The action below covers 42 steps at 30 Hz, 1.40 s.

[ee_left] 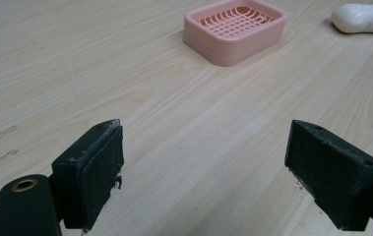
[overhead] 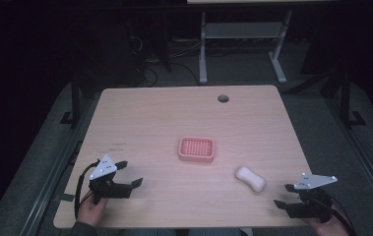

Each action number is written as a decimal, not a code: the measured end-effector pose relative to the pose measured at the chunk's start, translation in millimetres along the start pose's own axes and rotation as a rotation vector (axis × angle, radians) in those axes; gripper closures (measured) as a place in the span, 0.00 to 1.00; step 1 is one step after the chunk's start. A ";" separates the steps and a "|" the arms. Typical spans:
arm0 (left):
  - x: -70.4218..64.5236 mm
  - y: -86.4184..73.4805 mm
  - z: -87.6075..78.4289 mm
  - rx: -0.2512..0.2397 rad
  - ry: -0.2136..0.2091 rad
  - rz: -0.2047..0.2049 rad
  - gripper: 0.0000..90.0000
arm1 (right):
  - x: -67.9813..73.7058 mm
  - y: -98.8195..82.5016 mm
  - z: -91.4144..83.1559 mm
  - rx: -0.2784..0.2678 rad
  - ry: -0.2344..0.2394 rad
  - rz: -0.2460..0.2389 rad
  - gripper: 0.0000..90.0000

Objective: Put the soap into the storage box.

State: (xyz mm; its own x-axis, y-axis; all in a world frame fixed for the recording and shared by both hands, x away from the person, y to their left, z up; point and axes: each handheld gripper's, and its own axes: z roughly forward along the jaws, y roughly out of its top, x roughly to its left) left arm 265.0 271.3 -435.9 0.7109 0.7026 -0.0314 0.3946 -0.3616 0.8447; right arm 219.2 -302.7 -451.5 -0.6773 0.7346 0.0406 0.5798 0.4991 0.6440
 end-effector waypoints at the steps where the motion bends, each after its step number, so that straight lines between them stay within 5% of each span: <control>1: 0.0 0.0 0.0 0.000 0.000 0.000 0.16 | 0.4 1.2 0.3 0.001 -0.002 -0.012 0.33; 31: -0.4 0.2 -1.0 -0.001 -0.001 0.001 0.16 | 10.4 77.0 19.9 0.083 0.056 -0.134 0.32; 42: -0.3 0.4 -1.2 -0.001 -0.001 0.001 0.16 | 8.9 88.1 33.9 0.122 0.077 -0.144 0.32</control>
State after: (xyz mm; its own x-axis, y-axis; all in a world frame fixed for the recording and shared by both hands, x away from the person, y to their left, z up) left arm 264.2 271.7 -435.0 0.7119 0.7016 -0.0305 0.3931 -0.3622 0.8452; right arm 279.6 -236.5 -420.4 -0.7868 0.6170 0.0162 0.5221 0.6514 0.5505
